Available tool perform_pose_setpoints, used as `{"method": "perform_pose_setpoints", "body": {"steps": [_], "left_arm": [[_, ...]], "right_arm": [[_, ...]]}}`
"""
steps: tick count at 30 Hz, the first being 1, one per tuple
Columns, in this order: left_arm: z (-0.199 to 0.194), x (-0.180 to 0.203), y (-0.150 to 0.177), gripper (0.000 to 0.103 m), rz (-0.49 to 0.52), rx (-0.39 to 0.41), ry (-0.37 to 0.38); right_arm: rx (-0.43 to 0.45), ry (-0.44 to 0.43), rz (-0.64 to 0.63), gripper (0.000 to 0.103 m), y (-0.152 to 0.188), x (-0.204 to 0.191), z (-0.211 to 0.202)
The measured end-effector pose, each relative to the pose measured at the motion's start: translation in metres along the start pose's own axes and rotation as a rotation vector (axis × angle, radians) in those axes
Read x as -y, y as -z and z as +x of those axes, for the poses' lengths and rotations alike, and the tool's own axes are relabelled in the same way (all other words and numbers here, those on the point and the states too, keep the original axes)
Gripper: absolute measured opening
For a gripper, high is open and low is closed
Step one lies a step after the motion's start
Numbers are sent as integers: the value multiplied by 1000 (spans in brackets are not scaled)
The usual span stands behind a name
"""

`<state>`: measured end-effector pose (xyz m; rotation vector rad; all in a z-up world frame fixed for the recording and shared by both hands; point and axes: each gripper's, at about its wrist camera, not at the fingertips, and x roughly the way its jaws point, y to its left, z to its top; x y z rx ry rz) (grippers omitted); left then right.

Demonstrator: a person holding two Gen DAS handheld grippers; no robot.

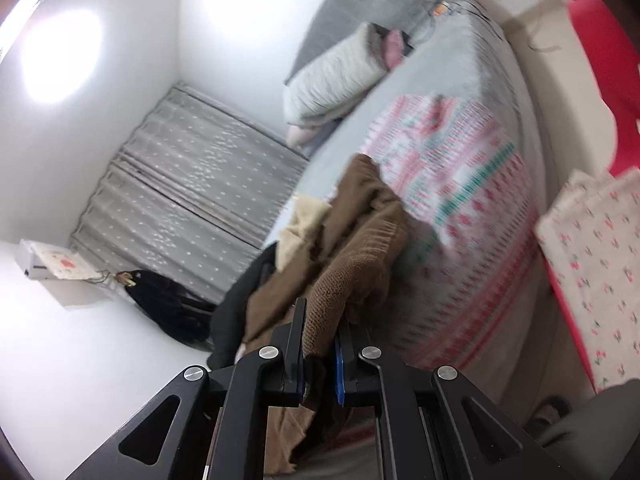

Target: Fold large clothes

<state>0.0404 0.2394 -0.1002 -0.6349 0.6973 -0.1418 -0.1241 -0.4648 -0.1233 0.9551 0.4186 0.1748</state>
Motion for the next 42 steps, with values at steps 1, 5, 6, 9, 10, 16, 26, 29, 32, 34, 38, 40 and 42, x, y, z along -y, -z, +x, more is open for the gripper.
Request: {"method": "perform_pose_setpoints", "body": {"steps": [1, 5, 6, 9, 10, 16, 26, 29, 32, 34, 38, 40, 42], "left_arm": [[-4, 5, -3, 5, 2, 10, 6], [-17, 16, -10, 4, -8, 47, 17], [-21, 17, -11, 4, -18, 57, 22], [-29, 14, -16, 3, -48, 85, 32], [-32, 13, -19, 2, -56, 94, 35], [-111, 22, -35, 0, 24, 445, -1], [21, 2, -1, 58, -3, -100, 33], [70, -41, 42, 69, -93, -264, 79], [93, -85, 75, 69, -236, -325, 75], [103, -103, 87, 70, -305, -356, 68], [111, -114, 97, 71, -356, -369, 161], [119, -116, 107, 71, -394, -371, 192], [126, -123, 117, 71, -480, -404, 261]], "right_arm": [[9, -16, -8, 9, -3, -8, -1], [35, -79, -46, 9, -17, -41, -4], [40, -91, -52, 9, -20, -47, -5], [61, -115, -45, 9, -25, -52, -10], [66, -119, -37, 9, -28, -51, -11], [118, -134, -31, 9, -37, -54, -29], [89, -52, 4, 9, -43, -44, -10], [81, -58, 14, 9, -47, -35, -12], [77, -63, 21, 9, -49, -24, -10], [73, -68, 34, 9, -48, -18, -6], [69, -96, 25, 9, -45, -17, -3], [63, -109, 26, 10, -42, -17, -2], [59, -121, 43, 10, -40, -14, -1]]}}
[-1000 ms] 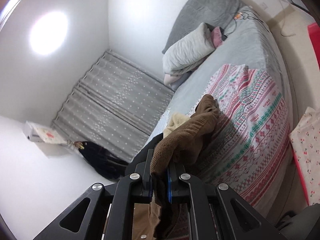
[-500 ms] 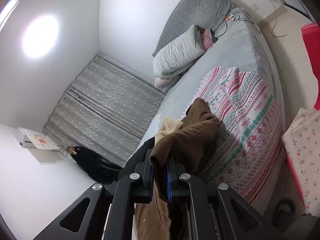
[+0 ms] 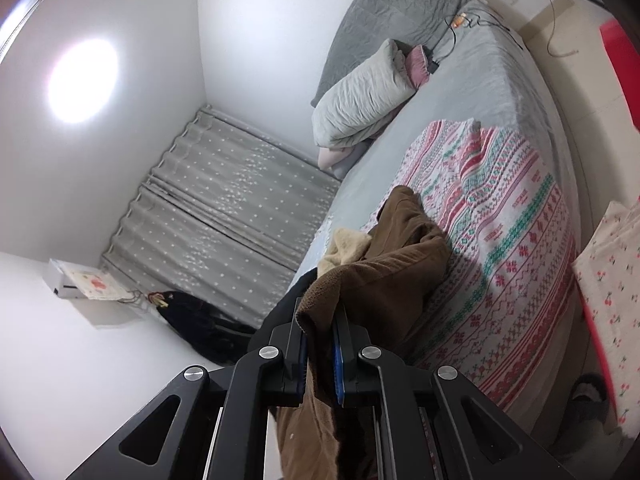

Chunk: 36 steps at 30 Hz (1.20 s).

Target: Fold large clothes

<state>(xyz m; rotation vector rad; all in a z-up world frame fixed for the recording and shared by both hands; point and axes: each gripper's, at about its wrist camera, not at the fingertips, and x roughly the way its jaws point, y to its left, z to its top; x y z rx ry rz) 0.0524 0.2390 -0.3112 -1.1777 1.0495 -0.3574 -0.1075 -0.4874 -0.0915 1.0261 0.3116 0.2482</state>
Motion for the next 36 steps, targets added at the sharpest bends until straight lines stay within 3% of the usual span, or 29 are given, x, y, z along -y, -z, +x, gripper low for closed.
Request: {"method": "perform_pose_setpoints", "body": {"steps": [3, 4, 6, 8, 10, 15, 19, 22, 28, 36], "left_arm": [[5, -5, 5, 71, -43, 6, 58], [5, -3, 6, 55, -37, 7, 69], [2, 12, 8, 11, 28, 17, 73], [-13, 38, 13, 9, 126, 75, -23], [-31, 62, 16, 8, 194, 132, -62], [-70, 133, 11, 8, 273, 215, -48], [-84, 191, -3, 8, 316, 258, -34], [-84, 213, -20, 8, 326, 298, -14], [-63, 259, -83, 8, 299, 374, 6], [21, 321, -191, 8, 271, 396, -156]], "right_arm": [[-3, -4, 11, 10, 4, 4, 2], [-7, -2, 12, 10, 5, 5, 3], [-6, 5, 19, 10, 6, 7, 3], [3, 5, 25, 10, 6, 8, 0], [15, -3, 24, 10, 5, 6, -3], [18, -25, 10, 10, -1, -1, -4], [20, -42, 13, 10, -7, -9, 5], [22, -42, -1, 10, -15, -20, 12], [24, -27, -46, 10, -54, -44, 49], [-16, 59, -70, 10, -136, -67, 166]]}}
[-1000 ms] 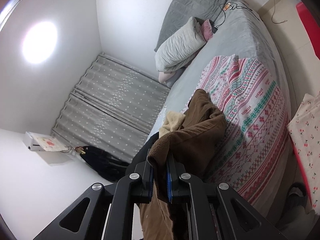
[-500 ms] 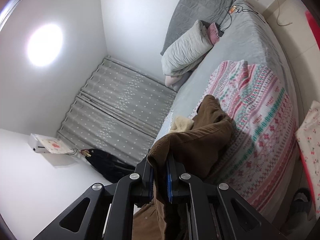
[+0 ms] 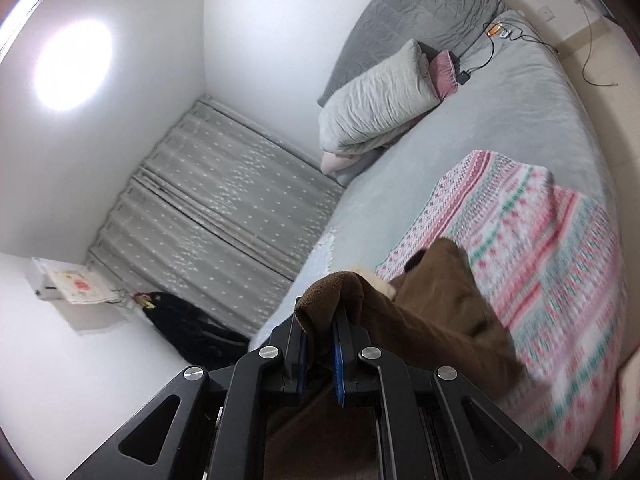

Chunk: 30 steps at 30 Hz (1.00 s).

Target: Fold large clothes

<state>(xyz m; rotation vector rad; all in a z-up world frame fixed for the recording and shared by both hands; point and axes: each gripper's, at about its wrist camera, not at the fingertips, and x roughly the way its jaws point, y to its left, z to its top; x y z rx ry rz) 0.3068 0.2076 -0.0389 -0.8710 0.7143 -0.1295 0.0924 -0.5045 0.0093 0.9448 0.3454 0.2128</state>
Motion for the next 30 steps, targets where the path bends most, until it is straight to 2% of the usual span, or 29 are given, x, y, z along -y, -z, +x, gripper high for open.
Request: {"method": "perform_pose_setpoints", "body": {"steps": [3, 5, 9, 13, 15, 20, 22, 23, 25, 27, 29, 30], "left_arm": [[50, 22, -33, 8, 10, -10, -104], [88, 43, -52, 9, 62, 1, -160], [153, 65, -63, 9, 188, -20, -303], [215, 53, -70, 9, 190, -68, -355], [239, 38, -75, 9, 148, -98, -357], [270, 11, -87, 11, 84, -162, -341], [276, 1, -92, 17, 48, -197, -325], [277, -3, -93, 18, 16, -210, -306], [275, -16, -98, 25, -79, -223, -218], [271, -26, -103, 32, -183, -223, -109], [263, -28, -111, 37, -223, -194, -46], [254, -28, -116, 41, -227, -158, -39]], "right_arm": [[-3, 49, 13, 10, -31, -1, 53], [-1, 83, 23, 10, -51, 0, 93], [-6, 175, -12, 10, -72, 5, 156], [-56, 252, 4, 10, -84, 34, 219], [-76, 284, 16, 10, -87, 51, 244], [-101, 333, 76, 10, -93, 97, 301], [-108, 342, 81, 10, -93, 106, 314], [-113, 350, 82, 10, -94, 112, 322], [-125, 363, 86, 11, -94, 120, 333], [-143, 375, 106, 17, -92, 133, 343], [-145, 371, 136, 21, -94, 147, 345], [-139, 367, 144, 21, -96, 150, 344]]}}
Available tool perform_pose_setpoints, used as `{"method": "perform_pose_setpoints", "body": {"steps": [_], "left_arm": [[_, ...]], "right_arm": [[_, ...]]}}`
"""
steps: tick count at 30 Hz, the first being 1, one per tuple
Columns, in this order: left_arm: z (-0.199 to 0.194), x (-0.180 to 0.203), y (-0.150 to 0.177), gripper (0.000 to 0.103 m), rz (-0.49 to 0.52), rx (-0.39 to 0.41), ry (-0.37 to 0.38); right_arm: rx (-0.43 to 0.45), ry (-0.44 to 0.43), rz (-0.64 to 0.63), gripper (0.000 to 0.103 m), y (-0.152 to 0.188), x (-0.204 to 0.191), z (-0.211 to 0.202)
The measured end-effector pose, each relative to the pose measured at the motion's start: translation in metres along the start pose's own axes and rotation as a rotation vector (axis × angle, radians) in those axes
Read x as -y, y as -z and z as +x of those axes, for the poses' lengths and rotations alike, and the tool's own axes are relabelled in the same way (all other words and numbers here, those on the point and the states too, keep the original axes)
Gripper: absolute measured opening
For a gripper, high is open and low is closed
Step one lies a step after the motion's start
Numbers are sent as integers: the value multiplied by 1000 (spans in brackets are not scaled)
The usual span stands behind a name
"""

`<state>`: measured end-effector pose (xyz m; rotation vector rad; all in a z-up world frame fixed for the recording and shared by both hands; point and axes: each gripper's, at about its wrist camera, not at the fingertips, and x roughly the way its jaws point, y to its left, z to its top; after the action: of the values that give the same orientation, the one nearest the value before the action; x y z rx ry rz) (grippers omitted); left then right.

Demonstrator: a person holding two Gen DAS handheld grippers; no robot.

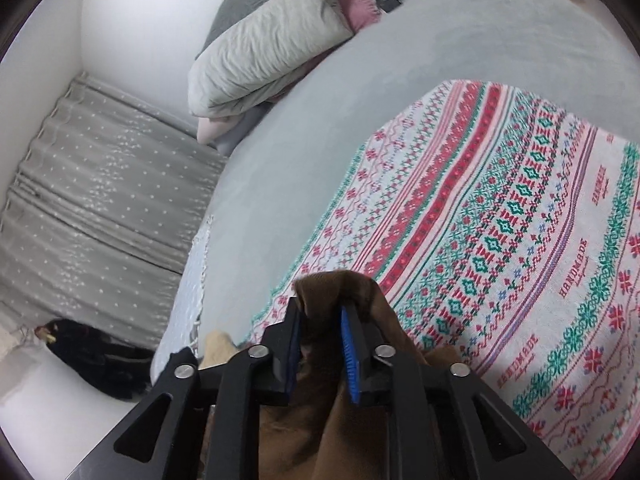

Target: Fold large clothes

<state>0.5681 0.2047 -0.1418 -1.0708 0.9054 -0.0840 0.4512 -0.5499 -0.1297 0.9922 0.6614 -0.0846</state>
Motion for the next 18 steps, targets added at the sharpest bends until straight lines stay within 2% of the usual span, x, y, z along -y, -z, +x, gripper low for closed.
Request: {"method": "perform_pose_setpoints", "body": {"steps": [3, 5, 7, 8, 9, 11, 12, 13, 15, 16, 17, 18], "left_arm": [[-32, 4, -7, 47, 23, 110, 27], [-44, 18, -3, 47, 146, 161, -57], [-44, 39, 10, 51, 361, 169, -151], [-40, 48, 22, 55, 485, 158, -194], [-34, 51, 29, 65, 547, 145, -225], [-13, 51, 45, 68, 653, 52, -306], [-4, 46, 48, 68, 652, 14, -312], [5, 39, 52, 68, 632, -27, -317], [23, 25, 58, 68, 587, -97, -362], [27, 21, 62, 63, 585, -93, -384], [28, 20, 67, 52, 605, -53, -406], [25, 22, 71, 22, 630, -15, -414]], "right_arm": [[68, 9, 10, 21, -11, 7, -16], [65, 37, -90, 22, -12, 0, -23], [16, 70, -218, 29, -9, -10, -20], [-24, 100, -319, 36, -4, -18, -15], [-48, 113, -378, 41, 1, -22, -12], [-104, 125, -482, 51, 11, -26, -5], [-120, 121, -509, 53, 14, -25, -3], [-138, 108, -526, 60, 17, -23, 1], [-175, 100, -528, 63, 24, -18, 8], [-198, 116, -555, 62, 31, -18, 14], [-189, 143, -593, 52, 36, -21, 15], [-170, 187, -650, 38, 44, -26, 15]]}}
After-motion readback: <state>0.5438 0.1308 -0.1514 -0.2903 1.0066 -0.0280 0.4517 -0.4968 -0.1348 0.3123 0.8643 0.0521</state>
